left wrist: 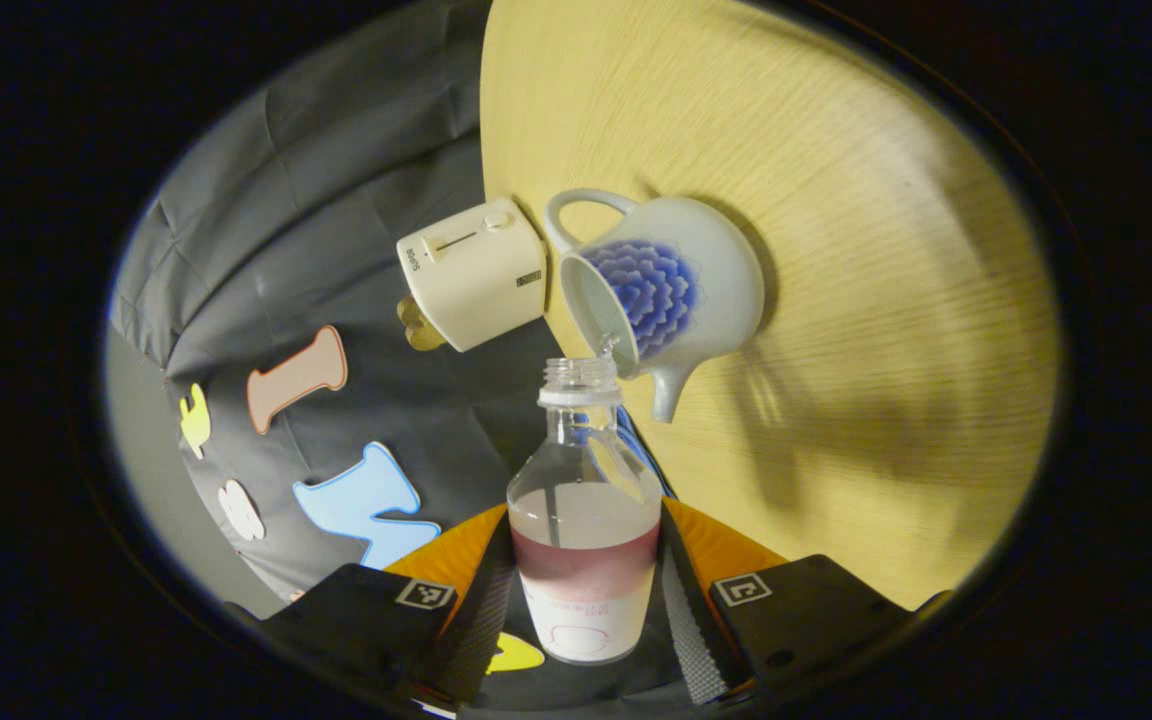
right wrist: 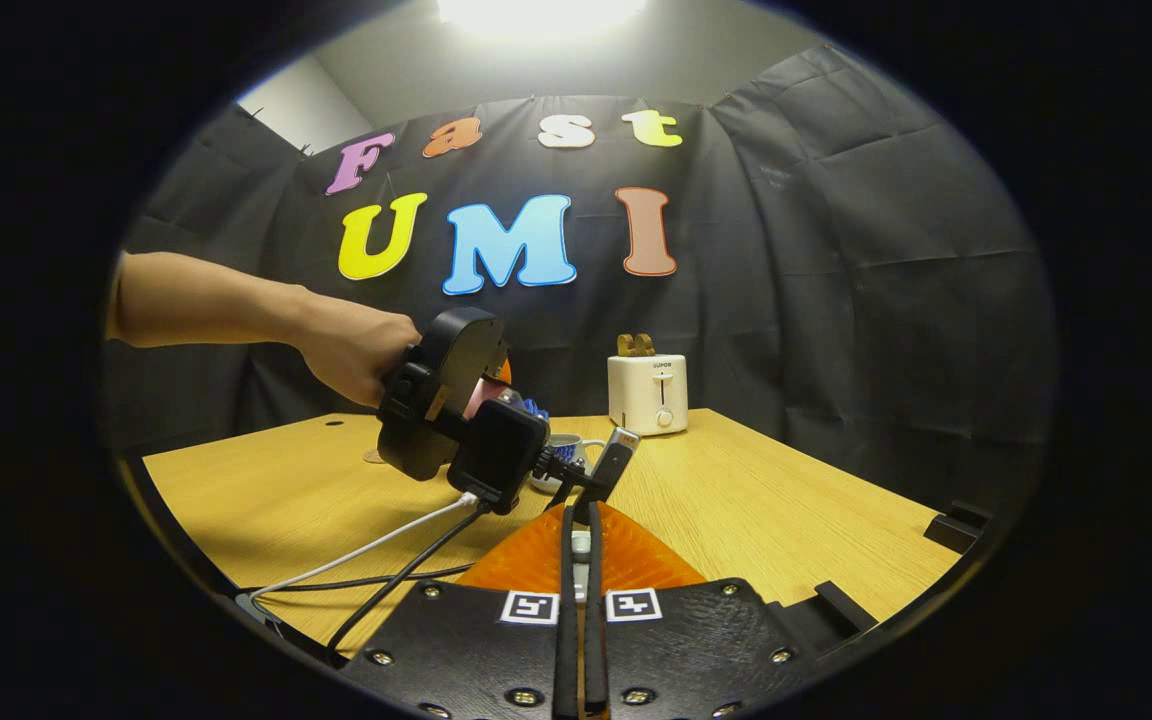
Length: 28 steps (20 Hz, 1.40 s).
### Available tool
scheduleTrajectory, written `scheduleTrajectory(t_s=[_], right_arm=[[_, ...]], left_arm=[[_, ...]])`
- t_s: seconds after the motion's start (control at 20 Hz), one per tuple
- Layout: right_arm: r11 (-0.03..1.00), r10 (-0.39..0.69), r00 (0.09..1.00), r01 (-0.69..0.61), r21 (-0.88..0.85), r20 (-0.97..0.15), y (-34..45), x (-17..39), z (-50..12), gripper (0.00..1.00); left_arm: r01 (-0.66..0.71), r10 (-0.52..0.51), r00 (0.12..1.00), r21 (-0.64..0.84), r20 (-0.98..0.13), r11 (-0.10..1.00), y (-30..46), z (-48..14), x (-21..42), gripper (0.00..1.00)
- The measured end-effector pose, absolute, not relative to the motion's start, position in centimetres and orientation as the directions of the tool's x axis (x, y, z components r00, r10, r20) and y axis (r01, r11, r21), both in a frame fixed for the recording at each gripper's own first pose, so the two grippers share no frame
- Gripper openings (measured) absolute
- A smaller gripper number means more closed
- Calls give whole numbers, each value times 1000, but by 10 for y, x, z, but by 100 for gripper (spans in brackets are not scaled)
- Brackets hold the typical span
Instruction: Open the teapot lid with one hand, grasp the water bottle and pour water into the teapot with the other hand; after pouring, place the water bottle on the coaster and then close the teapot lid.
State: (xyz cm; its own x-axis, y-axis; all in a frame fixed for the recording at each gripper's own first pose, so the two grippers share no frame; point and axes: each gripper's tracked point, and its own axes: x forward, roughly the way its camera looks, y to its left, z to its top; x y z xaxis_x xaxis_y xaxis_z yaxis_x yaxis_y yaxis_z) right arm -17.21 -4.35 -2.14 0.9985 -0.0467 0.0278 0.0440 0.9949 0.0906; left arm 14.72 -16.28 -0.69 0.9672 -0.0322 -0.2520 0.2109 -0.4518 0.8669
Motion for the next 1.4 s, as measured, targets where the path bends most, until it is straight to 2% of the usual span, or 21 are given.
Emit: scheduleTrajectory(t_s=[0.1,1.4], right_arm=[[995,-48,998,46,91,29,-43,-172,-21,3],[994,-50,998,47,93,29,-45,-173,-22,3]], left_arm=[[197,-33,970,855,-242,-479,-167,-7,145,84],[180,12,975,760,-222,-625,-177,1,135,84]])
